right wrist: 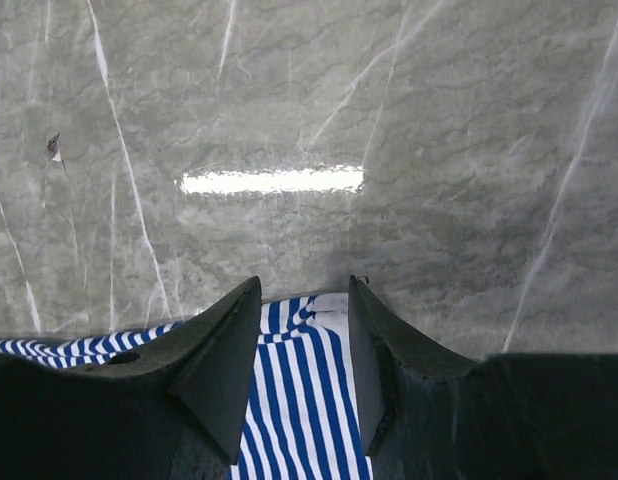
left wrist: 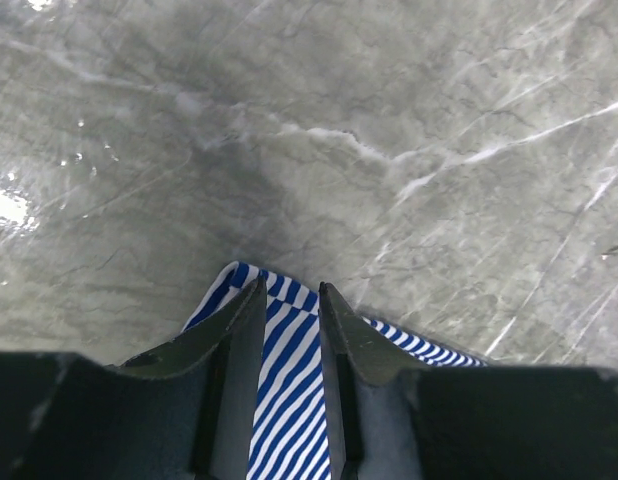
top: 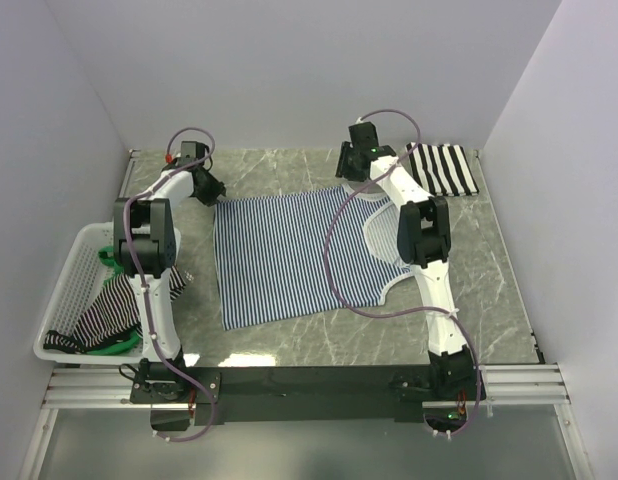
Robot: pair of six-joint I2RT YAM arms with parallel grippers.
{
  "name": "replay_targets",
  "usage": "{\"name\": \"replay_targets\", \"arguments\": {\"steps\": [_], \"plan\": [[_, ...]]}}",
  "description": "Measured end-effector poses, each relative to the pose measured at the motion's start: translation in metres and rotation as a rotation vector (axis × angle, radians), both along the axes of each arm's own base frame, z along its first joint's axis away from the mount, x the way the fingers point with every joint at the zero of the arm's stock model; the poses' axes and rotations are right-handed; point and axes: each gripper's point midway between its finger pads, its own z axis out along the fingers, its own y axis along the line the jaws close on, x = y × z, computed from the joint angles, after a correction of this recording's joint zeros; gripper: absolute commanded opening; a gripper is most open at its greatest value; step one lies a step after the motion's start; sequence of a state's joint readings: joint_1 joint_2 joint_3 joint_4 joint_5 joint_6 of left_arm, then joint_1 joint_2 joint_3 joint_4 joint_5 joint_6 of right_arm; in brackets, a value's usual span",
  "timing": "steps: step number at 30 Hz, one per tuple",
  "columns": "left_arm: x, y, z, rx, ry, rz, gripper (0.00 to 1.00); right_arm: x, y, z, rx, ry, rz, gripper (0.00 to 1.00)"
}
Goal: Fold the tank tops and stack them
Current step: Fold the tank top
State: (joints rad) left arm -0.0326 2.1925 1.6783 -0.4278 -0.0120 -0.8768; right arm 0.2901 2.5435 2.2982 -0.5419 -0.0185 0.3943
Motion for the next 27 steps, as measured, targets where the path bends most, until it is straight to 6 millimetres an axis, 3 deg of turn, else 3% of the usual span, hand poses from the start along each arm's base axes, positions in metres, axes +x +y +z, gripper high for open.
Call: {"name": "replay_targets", "arguments": {"steps": [27], "plan": [[0.009,-0.003,-0.009,0.029,0.011,-0.001,0.22,-0.009,-0.003,-0.011,-0.035,0.052,-0.005,0.46]]}}
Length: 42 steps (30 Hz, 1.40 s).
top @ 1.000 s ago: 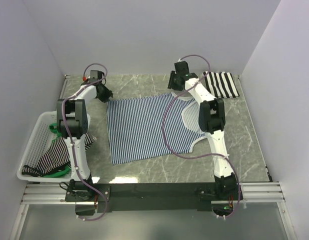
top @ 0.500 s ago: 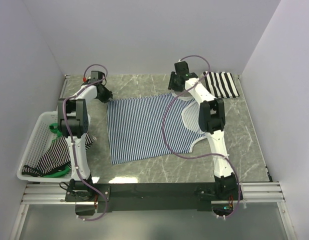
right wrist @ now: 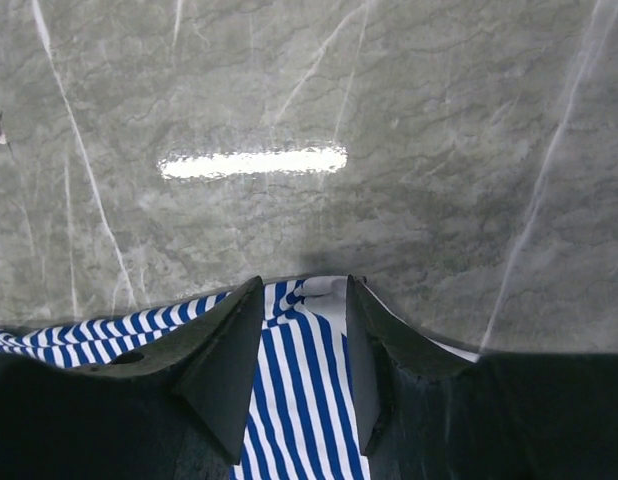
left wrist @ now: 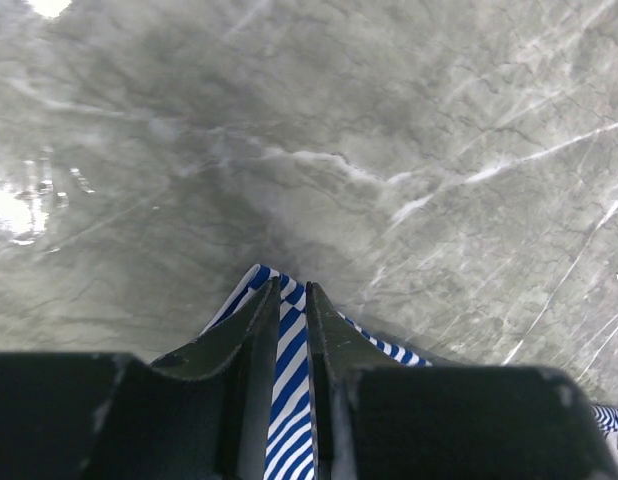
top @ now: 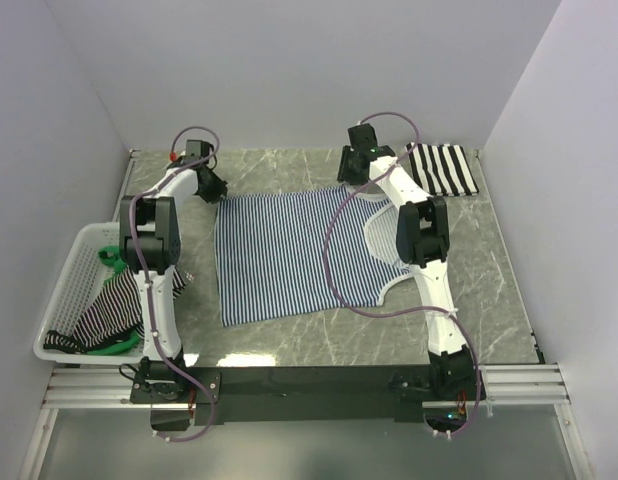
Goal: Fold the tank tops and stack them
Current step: Fold the tank top
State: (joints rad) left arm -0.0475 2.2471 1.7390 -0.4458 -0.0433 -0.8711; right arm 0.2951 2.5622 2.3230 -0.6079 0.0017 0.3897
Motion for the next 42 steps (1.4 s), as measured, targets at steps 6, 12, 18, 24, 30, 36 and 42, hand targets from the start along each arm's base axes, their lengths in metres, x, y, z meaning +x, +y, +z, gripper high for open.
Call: {"name": "replay_targets", "arguments": {"steps": [6,12,18,24,30,36,42], "plan": [[0.004,-0.008,0.001,0.007,0.000,-0.023,0.21,0.003,-0.003,-0.001,-0.024,-0.004,-0.001,0.45],[0.008,-0.015,0.000,0.011,-0.002,-0.037,0.20,0.001,-0.011,-0.006,-0.064,0.008,-0.016,0.47],[0.010,-0.016,-0.001,0.010,-0.002,-0.039,0.20,0.002,-0.016,-0.006,-0.088,0.002,-0.027,0.47],[0.014,-0.018,0.000,0.009,-0.008,-0.041,0.18,0.003,-0.016,-0.007,-0.091,0.001,-0.029,0.45],[0.015,-0.018,0.000,0.010,-0.009,-0.042,0.18,0.004,-0.016,-0.006,-0.094,0.001,-0.026,0.37],[0.015,-0.018,0.000,0.011,-0.008,-0.044,0.16,0.003,-0.016,-0.006,-0.096,0.001,-0.022,0.18],[0.016,-0.018,0.000,0.012,-0.009,-0.046,0.06,0.004,-0.018,-0.007,-0.101,-0.001,-0.029,0.00]]}}
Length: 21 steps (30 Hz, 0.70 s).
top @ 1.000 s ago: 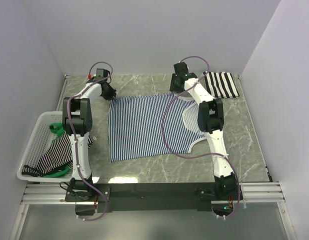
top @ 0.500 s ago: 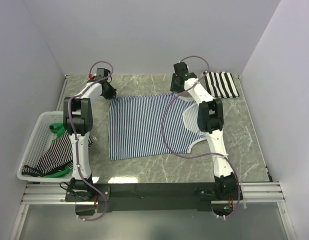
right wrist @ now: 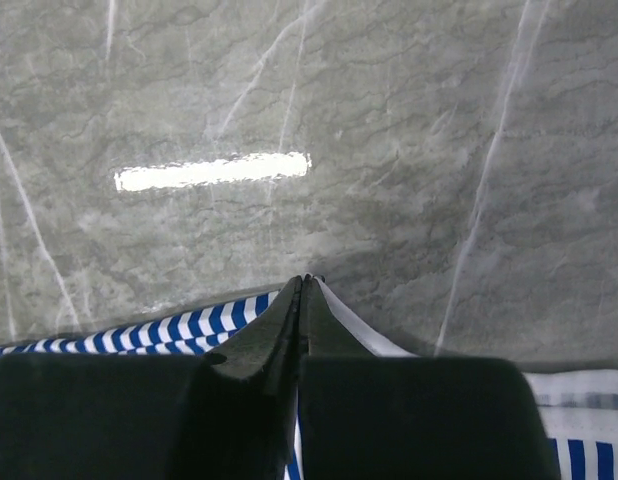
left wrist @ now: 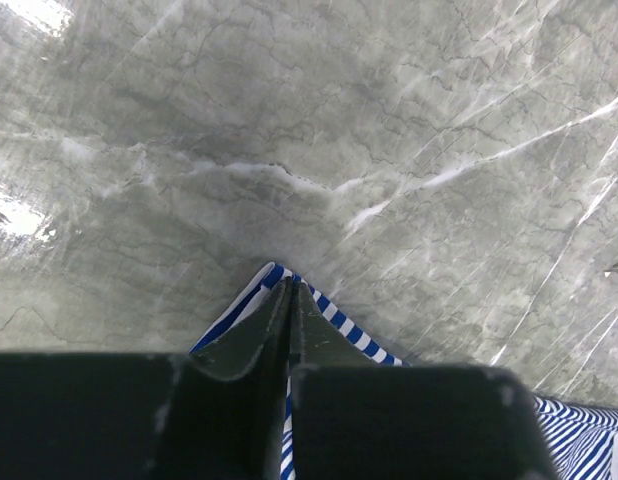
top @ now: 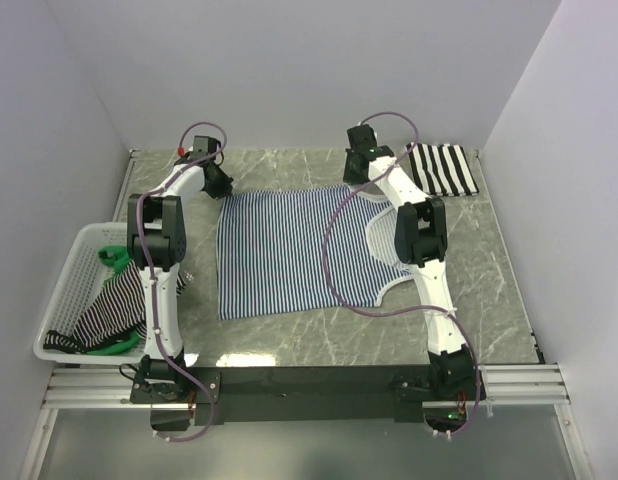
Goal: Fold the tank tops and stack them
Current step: Fold the tank top
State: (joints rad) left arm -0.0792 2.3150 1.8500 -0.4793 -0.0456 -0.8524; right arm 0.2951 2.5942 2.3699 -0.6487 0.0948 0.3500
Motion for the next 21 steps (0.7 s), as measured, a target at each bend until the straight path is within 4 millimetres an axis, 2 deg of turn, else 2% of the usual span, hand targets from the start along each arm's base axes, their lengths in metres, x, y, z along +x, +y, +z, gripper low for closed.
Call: {"name": "replay_targets", "arguments": {"steps": [2,4,9,13,19,21], "plan": [[0.001,0.000,0.000,0.000,-0.003,-0.001,0.01,0.000,-0.002,-0.003,-0.006,-0.002,-0.010,0.00],[0.002,0.000,-0.001,-0.002,-0.016,0.001,0.01,0.001,-0.004,-0.007,-0.010,-0.008,-0.022,0.00],[-0.004,0.003,0.002,-0.004,-0.052,0.012,0.01,-0.007,-0.013,-0.003,-0.029,-0.028,-0.055,0.00],[-0.007,0.007,0.012,-0.008,-0.090,0.021,0.01,-0.011,-0.018,0.012,-0.033,-0.063,-0.074,0.00],[0.002,0.014,0.047,-0.020,-0.210,0.035,0.01,-0.014,-0.022,0.046,-0.008,-0.151,-0.094,0.00],[0.004,0.015,0.057,-0.030,-0.240,0.039,0.04,-0.014,-0.021,0.057,0.004,-0.175,-0.098,0.00]]}}
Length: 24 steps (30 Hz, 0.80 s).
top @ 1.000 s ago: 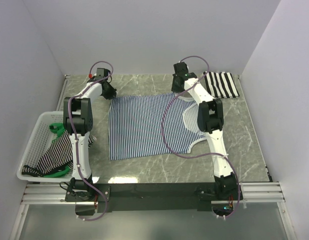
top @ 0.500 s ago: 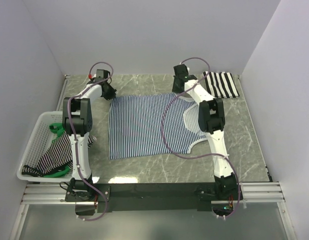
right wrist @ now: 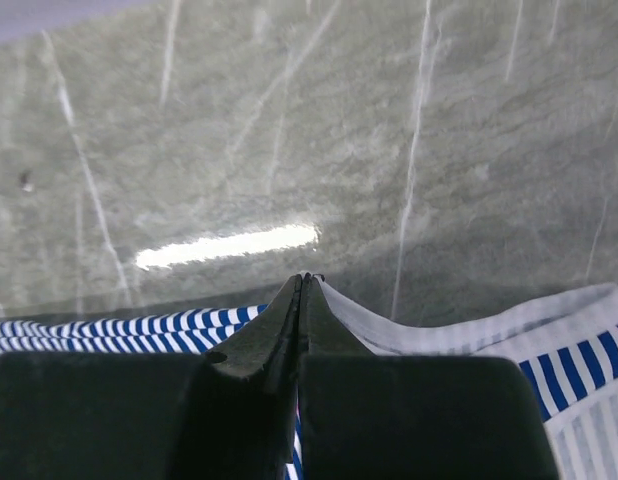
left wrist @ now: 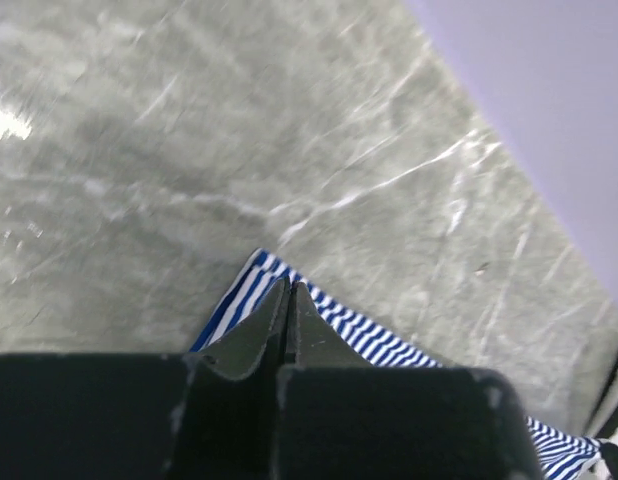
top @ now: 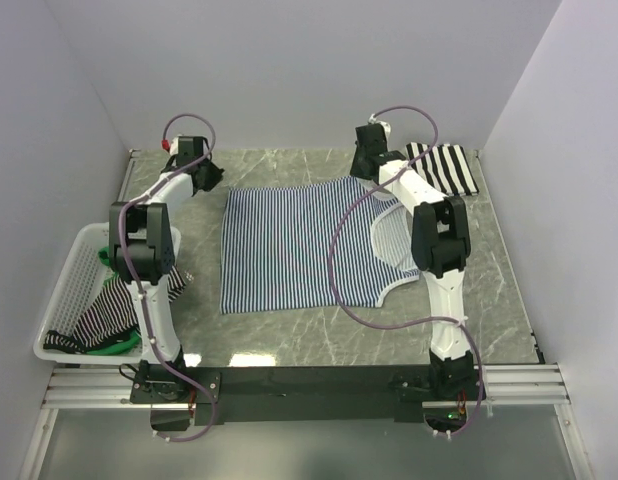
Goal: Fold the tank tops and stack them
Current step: Fold the tank top
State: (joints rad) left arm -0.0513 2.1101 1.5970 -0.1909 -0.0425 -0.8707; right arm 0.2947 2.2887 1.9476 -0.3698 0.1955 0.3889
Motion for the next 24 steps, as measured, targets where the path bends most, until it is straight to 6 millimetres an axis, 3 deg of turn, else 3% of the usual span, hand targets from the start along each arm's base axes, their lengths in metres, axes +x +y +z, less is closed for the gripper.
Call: {"name": "replay_targets", "arguments": {"steps": [3,7,12,17,24], "plan": [[0.005,-0.001,0.007,-0.016,-0.026,-0.004,0.20,0.004,0.002,0.007,0.014,-0.027,-0.003,0.00],[0.014,-0.003,0.005,-0.027,-0.015,-0.008,0.32,0.004,0.002,0.007,0.019,-0.026,-0.003,0.00],[0.031,-0.008,-0.015,0.007,0.033,-0.023,0.34,0.003,0.003,0.007,0.021,-0.023,0.000,0.00],[0.020,-0.016,-0.055,0.059,0.149,-0.043,0.34,0.002,0.004,0.006,0.025,-0.020,0.005,0.00],[0.016,-0.016,-0.055,0.113,0.167,-0.049,0.33,0.002,0.006,0.005,0.033,-0.015,0.009,0.00]]}}
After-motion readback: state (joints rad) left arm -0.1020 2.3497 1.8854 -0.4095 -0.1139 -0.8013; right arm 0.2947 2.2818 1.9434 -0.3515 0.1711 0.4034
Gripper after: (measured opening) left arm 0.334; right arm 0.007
